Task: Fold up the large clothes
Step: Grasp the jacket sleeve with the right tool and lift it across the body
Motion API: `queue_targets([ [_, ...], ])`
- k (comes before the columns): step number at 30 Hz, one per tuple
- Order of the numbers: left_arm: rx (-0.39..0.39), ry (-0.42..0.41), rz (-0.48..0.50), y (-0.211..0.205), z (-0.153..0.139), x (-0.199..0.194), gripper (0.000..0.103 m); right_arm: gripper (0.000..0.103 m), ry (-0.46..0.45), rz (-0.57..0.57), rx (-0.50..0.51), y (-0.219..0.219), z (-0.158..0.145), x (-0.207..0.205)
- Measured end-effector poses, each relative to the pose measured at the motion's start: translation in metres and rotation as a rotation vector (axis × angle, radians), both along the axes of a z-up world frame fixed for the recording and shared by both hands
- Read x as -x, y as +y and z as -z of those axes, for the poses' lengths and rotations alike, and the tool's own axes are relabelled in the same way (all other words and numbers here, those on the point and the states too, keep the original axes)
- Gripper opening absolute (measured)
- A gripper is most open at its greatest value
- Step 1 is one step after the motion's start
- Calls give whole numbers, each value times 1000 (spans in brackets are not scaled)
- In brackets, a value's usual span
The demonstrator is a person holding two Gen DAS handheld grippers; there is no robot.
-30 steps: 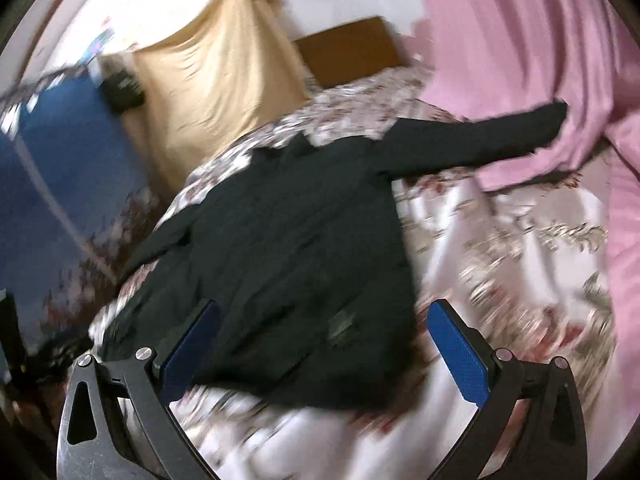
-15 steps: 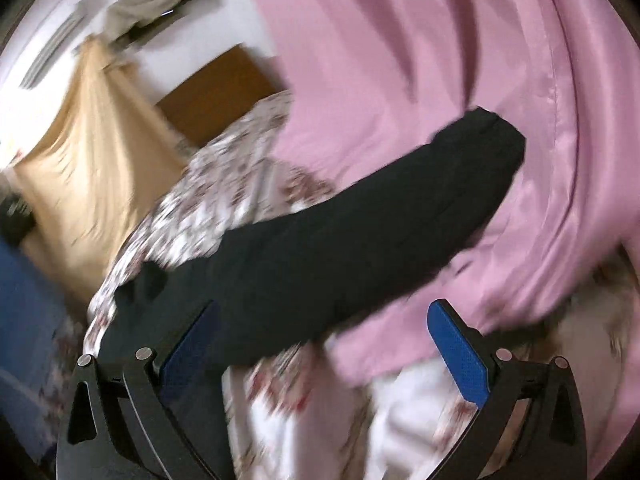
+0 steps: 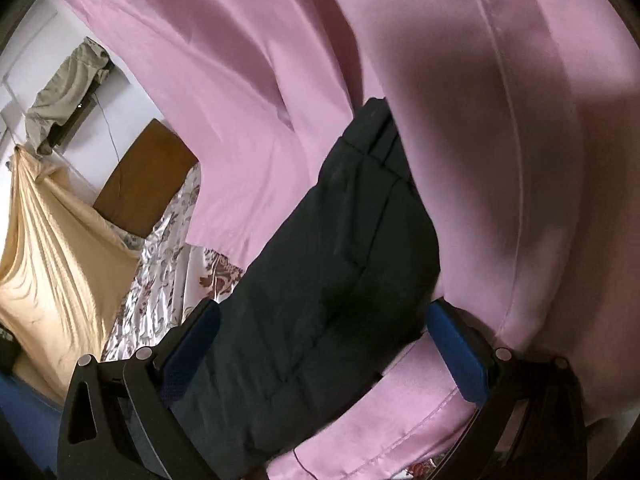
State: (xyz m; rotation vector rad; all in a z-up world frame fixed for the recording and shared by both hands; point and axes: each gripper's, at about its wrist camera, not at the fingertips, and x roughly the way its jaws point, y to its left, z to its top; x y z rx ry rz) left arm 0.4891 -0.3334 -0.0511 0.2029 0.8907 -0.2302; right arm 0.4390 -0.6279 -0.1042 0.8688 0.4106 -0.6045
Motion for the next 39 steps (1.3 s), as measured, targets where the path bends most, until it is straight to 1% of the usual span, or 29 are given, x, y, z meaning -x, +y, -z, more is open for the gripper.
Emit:
queue_targets([
  [1, -4, 10, -3, -3, 6, -4, 103, 92, -1, 2, 12, -1, 2, 0],
  [2, -10, 23, -8, -7, 15, -7, 103, 86, -1, 11, 27, 2, 5, -5],
  [5, -23, 47, -13, -14, 33, -11, 103, 61, 5, 18, 47, -3, 8, -11],
  [6, -28, 55, -15, -15, 38, -11, 103, 44, -11, 18, 32, -8, 9, -10],
  [7, -31, 65, -19, -16, 43, -12, 103, 34, -24, 15, 8, -14, 11, -6],
  [8, -32, 72, -21, -16, 47, -14, 103, 30, -37, 16, -34, -21, 15, -9],
  [9, -32, 83, -23, -16, 52, -15, 103, 23, -44, 19, -44, -23, 17, 0],
  [10, -27, 96, -25, -16, 56, -17, 103, 17, -53, 22, -50, -27, 18, -1],
  [12, -8, 111, -28, -13, 61, -19, 103, 11, -78, 12, -46, -30, 18, -6],
  [16, 18, 129, -28, -9, 65, -21, 103, 7, -107, -15, 16, -23, 8, -7],
  [20, 80, 172, -12, 5, 56, -25, 103, 7, -178, -36, 114, -10, -16, -3],
  [22, 129, 175, -18, 19, 48, -22, 103, 6, -209, -58, 153, 0, -32, -6],
  [23, 170, 173, -23, 33, 41, -18, 103, 6, -221, -81, 191, 6, -47, -9],
  [25, 186, 165, -29, 55, 29, -12, 103, 6, -235, -104, 254, 22, -69, -4],
  [26, 174, 156, -29, 67, 22, -9, 103, 6, -240, -124, 305, 35, -88, -8],
  [28, 143, 127, -28, 88, 11, -4, 103, 6, -247, -156, 369, 56, -113, -4],
  [29, 116, 101, -34, 104, 1, 0, 103, 6, -250, -184, 415, 72, -130, -10],
  [31, 88, 70, -50, 129, -15, 4, 103, 6, -242, -243, 513, 109, -160, -8],
  [32, 90, 58, -62, 146, -26, 6, 103, 6, -233, -294, 565, 134, -177, -23],
  [33, 99, 50, -76, 161, -34, 8, 103, 6, -232, -329, 588, 148, -188, -25],
  [35, 143, 28, -123, 201, -55, 12, 103, 6, -231, -415, 632, 189, -211, -43],
  [36, 160, 18, -141, 216, -63, 14, 103, 6, -230, -448, 647, 205, -219, -39],
  [37, 174, 4, -164, 237, -73, 18, 103, 6, -223, -490, 667, 226, -226, -46],
  [39, 176, -23, -195, 266, -87, 20, 103, 6, -202, -555, 708, 266, -235, -60],
])
